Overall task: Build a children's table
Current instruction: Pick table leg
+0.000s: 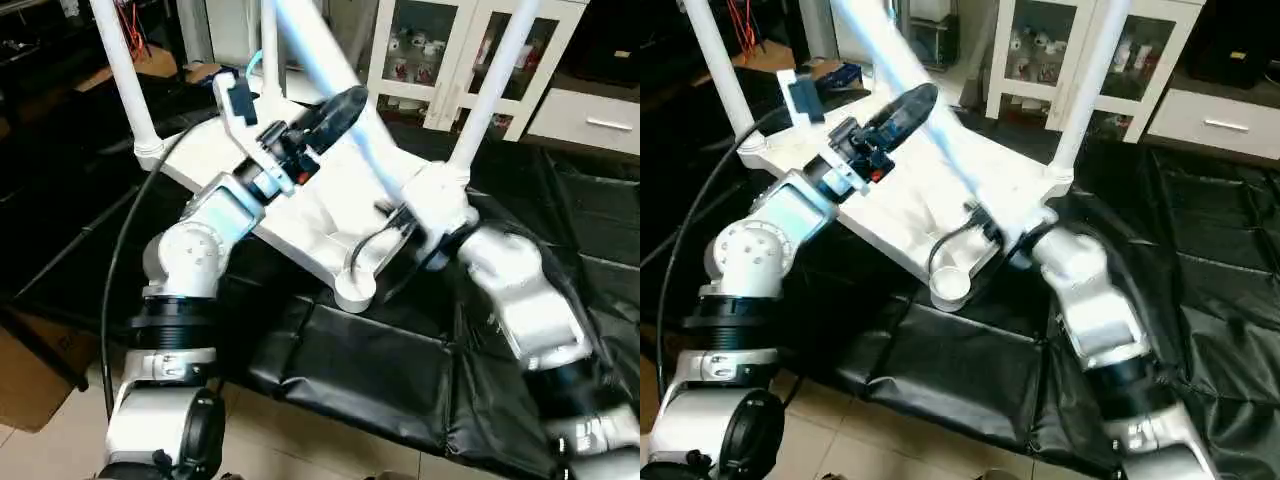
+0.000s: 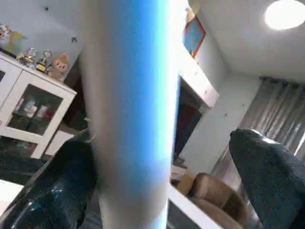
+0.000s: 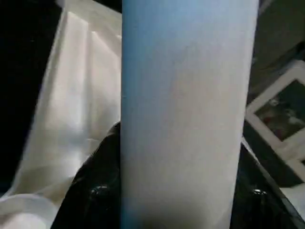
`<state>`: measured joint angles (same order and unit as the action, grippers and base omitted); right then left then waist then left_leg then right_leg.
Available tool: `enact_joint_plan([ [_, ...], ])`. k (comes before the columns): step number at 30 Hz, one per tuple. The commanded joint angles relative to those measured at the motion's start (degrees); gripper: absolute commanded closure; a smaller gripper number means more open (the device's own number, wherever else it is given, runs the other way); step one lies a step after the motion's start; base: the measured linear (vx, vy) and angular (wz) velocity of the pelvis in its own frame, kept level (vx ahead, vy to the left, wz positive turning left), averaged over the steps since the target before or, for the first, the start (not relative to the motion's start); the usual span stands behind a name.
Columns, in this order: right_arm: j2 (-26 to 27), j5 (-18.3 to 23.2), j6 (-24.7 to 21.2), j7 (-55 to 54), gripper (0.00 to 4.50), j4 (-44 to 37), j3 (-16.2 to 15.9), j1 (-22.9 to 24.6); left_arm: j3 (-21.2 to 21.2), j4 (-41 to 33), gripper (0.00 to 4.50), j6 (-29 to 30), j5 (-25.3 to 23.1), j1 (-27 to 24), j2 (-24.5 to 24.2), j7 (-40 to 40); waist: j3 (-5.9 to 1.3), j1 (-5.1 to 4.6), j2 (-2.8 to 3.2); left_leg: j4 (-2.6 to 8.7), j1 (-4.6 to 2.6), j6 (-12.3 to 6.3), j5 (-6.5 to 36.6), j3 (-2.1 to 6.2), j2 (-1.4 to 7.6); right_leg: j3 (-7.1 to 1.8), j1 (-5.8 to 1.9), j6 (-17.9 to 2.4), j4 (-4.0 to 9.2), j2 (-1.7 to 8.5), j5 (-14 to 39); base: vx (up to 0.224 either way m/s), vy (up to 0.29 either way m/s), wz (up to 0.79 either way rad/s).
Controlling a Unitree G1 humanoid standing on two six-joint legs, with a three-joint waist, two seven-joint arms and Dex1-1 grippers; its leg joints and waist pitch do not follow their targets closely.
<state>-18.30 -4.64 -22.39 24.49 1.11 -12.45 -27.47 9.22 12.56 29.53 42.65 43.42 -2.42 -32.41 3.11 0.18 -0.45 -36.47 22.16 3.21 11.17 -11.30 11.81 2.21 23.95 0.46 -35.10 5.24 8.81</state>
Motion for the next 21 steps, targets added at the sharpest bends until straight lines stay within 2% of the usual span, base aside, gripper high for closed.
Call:
enact_joint_plan([
  [1,0.25,0.14,-1.89,0.23,2.65,-2.95,0.57,0.2,-0.66,-1.03,0.0,-1.06,-2.01,0.7,-0.19,1.23,-4.13,-0.07,0.04,4.95,-1.23,0.2,12.82,0.48,0.59,-1.37,-2.84,-11.26,3.89,1.11,12.28,0.0,0.0,0.0],
  [3,0.53,-0.45,-4.32,0.43,2.65,-4.8,0.54,0.63,-1.13,-1.18,0.0,-2.02,-3.1,0.44,-0.36,1.22,-4.11,-0.07,0.03,4.98,-1.27,0.45,12.95,0.51,0.59,-1.38,-2.81,-11.08,3.95,1.13,12.68,0.0,0.0,0.0],
  [4,0.54,-0.54,-4.81,0.42,2.65,-5.16,0.52,0.67,-1.31,-1.24,0.35,-2.18,-3.43,0.36,-0.38,1.39,-4.17,-0.01,0.07,4.97,-1.31,0.53,12.56,0.51,0.6,-1.43,-2.86,-10.94,3.89,1.15,12.21,0.0,0.0,0.0],
  [7,0.51,-0.61,-5.69,0.19,2.65,-5.73,0.43,0.58,-1.37,-1.13,0.39,-2.14,-3.53,0.21,-0.44,1.48,-4.14,-0.02,0.16,5.0,-1.33,0.78,12.42,0.48,0.6,-1.44,-2.79,-11.34,3.84,1.18,11.63,0.0,0.0,0.0],
  [10,0.31,-0.48,-7.3,-0.17,2.65,-6.9,0.17,0.49,-1.43,-0.82,0.66,-3.04,-4.44,0.11,-0.35,1.96,-4.11,-0.03,0.13,5.02,-1.38,0.89,12.84,0.48,0.58,-1.44,-2.79,-11.32,3.89,1.12,11.84,0.0,0.0,0.0],
  [13,0.28,-0.54,-7.7,-0.23,2.65,-7.33,-0.01,0.43,-1.54,-0.67,0.87,-3.57,-4.99,0.04,-0.18,2.38,-4.11,0.0,0.16,5.04,-1.37,0.99,12.61,0.47,0.61,-1.47,-2.76,-11.19,3.9,1.21,11.68,0.0,0.0,0.0],
  [14,0.32,-0.64,-7.96,-0.22,2.65,-7.5,-0.03,0.42,-1.36,-0.62,0.97,-3.7,-4.94,0.08,-0.06,2.52,-4.1,-0.04,-0.01,5.04,-1.33,1.01,12.71,0.45,0.59,-1.48,-2.78,-11.18,3.93,1.19,11.86,0.0,0.0,0.0],
  [21,0.5,-1.0,-9.18,-0.21,2.65,-8.42,-0.06,0.4,-0.51,-0.44,1.47,-3.41,-4.25,0.39,0.15,2.52,-4.06,-0.01,0.1,5.08,-1.37,1.29,13.07,0.49,0.59,-1.5,-2.69,-10.81,4.01,1.24,12.67,0.0,0.0,0.0],
])
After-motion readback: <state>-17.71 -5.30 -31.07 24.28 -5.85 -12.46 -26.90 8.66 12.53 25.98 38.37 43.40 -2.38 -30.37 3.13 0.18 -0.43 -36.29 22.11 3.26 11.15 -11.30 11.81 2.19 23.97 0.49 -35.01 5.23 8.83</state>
